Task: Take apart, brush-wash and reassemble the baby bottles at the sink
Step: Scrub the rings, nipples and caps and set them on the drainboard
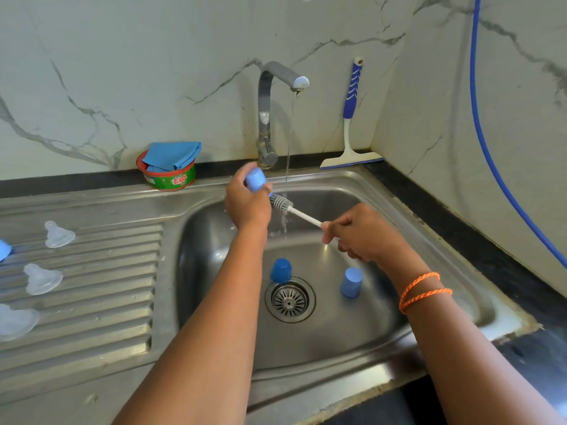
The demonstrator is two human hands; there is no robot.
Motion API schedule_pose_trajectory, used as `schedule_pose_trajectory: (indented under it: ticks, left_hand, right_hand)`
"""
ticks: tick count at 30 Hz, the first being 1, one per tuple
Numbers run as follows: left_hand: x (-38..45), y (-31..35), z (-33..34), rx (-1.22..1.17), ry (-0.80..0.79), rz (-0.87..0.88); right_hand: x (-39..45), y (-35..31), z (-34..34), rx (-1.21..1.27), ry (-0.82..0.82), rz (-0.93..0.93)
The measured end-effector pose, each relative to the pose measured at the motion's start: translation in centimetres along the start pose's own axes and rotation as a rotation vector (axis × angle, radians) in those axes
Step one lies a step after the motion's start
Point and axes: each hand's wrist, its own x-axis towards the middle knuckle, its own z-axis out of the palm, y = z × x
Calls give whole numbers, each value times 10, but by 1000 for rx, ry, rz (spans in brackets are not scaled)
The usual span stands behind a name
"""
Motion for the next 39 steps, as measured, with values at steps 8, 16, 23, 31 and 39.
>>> schedule_pose_trajectory:
  ticks: [8,16,23,31,39]
  left_hand:
    - [-20,26,-10,269,-166,359]
    - [3,45,-72,230,-313,159]
    - [16,53,-154,101,-173,115]
    - [34,55,-239,250,-103,145]
    - [46,48,-282,418,-67,134]
  right_hand:
    - [-13,-17,15,-348,340,-105]
    - [-36,-50,34,-502,388,-220]
    - [-45,-96,69,-102,222,-248]
    - [-65,-156,123,133,117,-240]
    - [-60,-181,163,88,28,-251]
